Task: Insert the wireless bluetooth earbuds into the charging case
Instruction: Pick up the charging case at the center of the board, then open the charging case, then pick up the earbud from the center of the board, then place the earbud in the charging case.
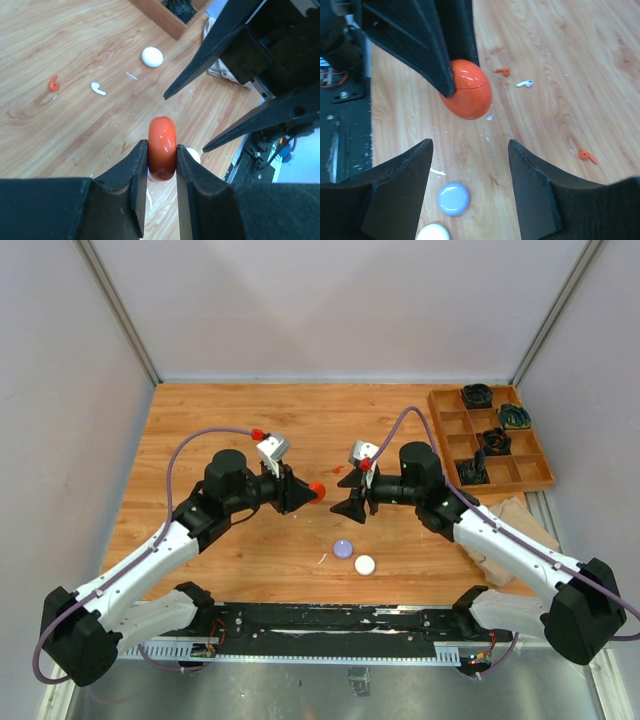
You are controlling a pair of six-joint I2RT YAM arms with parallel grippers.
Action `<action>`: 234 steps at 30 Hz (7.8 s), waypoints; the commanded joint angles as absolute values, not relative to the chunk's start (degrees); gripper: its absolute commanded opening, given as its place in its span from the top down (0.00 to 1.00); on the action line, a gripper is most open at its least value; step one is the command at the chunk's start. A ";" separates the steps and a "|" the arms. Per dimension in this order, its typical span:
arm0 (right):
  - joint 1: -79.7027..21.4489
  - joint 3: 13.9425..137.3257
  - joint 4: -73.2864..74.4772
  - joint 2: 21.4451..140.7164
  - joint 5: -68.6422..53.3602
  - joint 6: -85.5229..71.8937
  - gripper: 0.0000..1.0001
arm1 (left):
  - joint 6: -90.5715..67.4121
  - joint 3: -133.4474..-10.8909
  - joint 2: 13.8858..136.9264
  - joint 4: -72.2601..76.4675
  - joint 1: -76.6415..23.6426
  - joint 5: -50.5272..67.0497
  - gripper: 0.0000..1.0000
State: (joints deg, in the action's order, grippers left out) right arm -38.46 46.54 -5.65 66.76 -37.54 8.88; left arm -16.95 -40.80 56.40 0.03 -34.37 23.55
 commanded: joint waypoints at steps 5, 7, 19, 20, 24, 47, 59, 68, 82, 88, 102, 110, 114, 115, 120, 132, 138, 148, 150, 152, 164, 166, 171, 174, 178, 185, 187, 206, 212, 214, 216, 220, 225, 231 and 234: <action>-37.39 44.83 -12.51 65.70 -48.09 4.64 0.41 | -1.57 -46.50 55.14 -7.32 -34.63 37.04 1.00; -37.43 44.57 -13.89 66.01 -48.99 3.84 0.44 | 1.06 -47.55 55.49 -9.24 -34.63 38.88 1.00; -37.79 43.35 -23.47 68.96 -56.81 -2.60 0.55 | 5.48 -49.39 57.12 -9.47 -34.63 45.33 1.00; -37.87 43.33 -23.64 69.13 -57.18 -2.75 0.55 | 5.45 -49.39 57.13 -9.24 -34.63 45.54 1.00; -37.81 43.32 -23.99 69.82 -57.91 -3.20 0.57 | 5.48 -49.14 56.66 -8.08 -34.63 45.97 1.00; -38.08 44.63 -24.68 70.81 -61.20 -5.55 0.93 | 3.48 -46.67 54.89 -4.08 -34.63 46.59 0.87; -38.07 42.80 -26.95 70.32 -57.52 -6.62 0.99 | -2.93 -41.87 49.73 -0.20 -34.63 34.84 0.43; -38.06 42.69 -27.98 71.43 -57.15 -7.29 0.99 | -5.88 -40.25 49.97 1.75 -34.63 30.71 0.43; -38.32 41.31 -29.88 71.57 -57.20 -7.14 0.99 | -10.16 -40.93 49.89 2.83 -34.63 23.78 0.44; -38.38 40.95 -30.18 71.54 -57.39 -6.85 0.99 | -11.27 -41.51 49.40 2.26 -34.52 20.91 0.44; -38.39 40.12 -30.04 71.36 -54.93 -5.78 0.99 | -14.36 -41.34 48.53 1.46 -33.93 14.75 0.42; -38.32 37.93 -26.78 71.97 -45.06 0.71 0.99 | -22.36 -42.73 50.18 -4.56 -33.71 3.05 0.37; -38.30 34.47 -31.24 71.02 -40.80 0.63 0.99 | -23.56 -45.42 53.69 -11.50 -33.16 -3.72 0.37; -38.28 33.16 -32.30 70.46 -39.27 0.79 0.99 | -23.70 -45.82 54.49 -12.79 -32.83 -5.33 0.37; -38.31 30.50 -33.60 68.85 -33.92 2.39 0.99 | -24.40 -47.00 59.49 -17.55 -30.72 -10.34 0.37; -38.28 26.65 -37.54 66.10 -30.06 1.26 0.99 | -22.99 -50.23 76.30 -22.44 -21.93 -11.97 0.44; -38.31 26.16 -38.83 65.77 -30.37 0.49 0.99 | -20.47 -54.49 85.30 -24.63 -20.21 -10.85 0.49; -38.25 25.28 -40.80 65.91 -29.72 0.32 0.99 | -16.38 -64.02 99.05 -32.01 -20.21 -9.55 0.52; -38.29 25.57 -40.49 65.87 -29.70 0.46 0.99 | -15.74 -65.22 100.98 -33.12 -20.21 -10.31 0.53; -38.22 25.50 -40.66 65.91 -29.77 0.50 0.99 | -15.33 -66.23 102.05 -33.95 -20.21 -10.78 0.55; -38.19 25.28 -40.81 65.54 -28.98 1.14 0.99 | -13.91 -68.28 106.63 -35.51 -20.21 -9.23 0.63; -38.23 25.38 -40.55 65.41 -28.60 1.19 0.99 | -13.81 -68.26 107.08 -36.08 -20.21 -8.92 0.66; -38.18 25.52 -39.81 64.79 -28.48 1.47 0.99 | -13.95 -67.50 106.79 -37.22 -20.16 -8.51 0.72; -38.23 25.81 -39.09 64.68 -28.52 1.66 0.99 | -14.30 -66.53 105.79 -37.29 -20.19 -7.52 0.75; -38.28 26.09 -38.62 64.51 -28.93 1.88 0.99 | -14.71 -64.61 103.22 -36.63 -20.15 -6.23 0.77; -38.70 25.01 -42.63 64.80 -29.83 1.64 0.99 | -17.22 -60.20 94.71 -31.73 -20.25 -2.92 0.79; -38.91 24.55 -44.14 64.78 -29.96 1.50 0.99 | -18.14 -58.45 91.92 -29.74 -20.40 -2.08 0.80; -40.92 25.78 -52.36 67.45 -32.49 0.44 0.99 | -23.18 -43.09 59.01 -5.45 -26.21 8.47 0.80; -41.39 27.23 -53.43 67.92 -32.65 0.12 0.99 | -24.01 -40.76 53.58 2.50 -29.48 10.95 0.79; -41.42 27.41 -54.29 68.02 -32.91 -0.36 0.99 | -24.45 -40.05 52.43 5.12 -30.50 11.87 0.79; -41.48 27.65 -55.27 68.19 -32.98 -1.11 0.99 | -24.88 -39.56 51.71 7.39 -31.38 12.92 0.79; -41.57 27.77 -57.30 68.38 -33.30 -2.58 0.99 | -25.26 -38.76 50.60 11.25 -33.40 14.32 0.79; -41.50 28.05 -59.20 68.96 -33.81 -4.13 0.99 | -25.25 -37.39 49.67 16.23 -35.98 14.13 0.79; -41.57 28.17 -62.47 70.49 -34.30 -5.87 0.99 | -25.02 -36.53 50.33 20.72 -38.16 15.01 0.79; -41.56 28.11 -64.13 70.75 -34.21 -7.04 0.99 | -24.46 -35.66 49.91 22.41 -39.55 15.00 0.79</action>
State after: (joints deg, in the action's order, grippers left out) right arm -40.42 26.72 -58.26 70.35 -33.26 -4.78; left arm -25.12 -36.71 50.57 16.62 -37.78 14.11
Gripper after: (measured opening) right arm 0.266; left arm 0.238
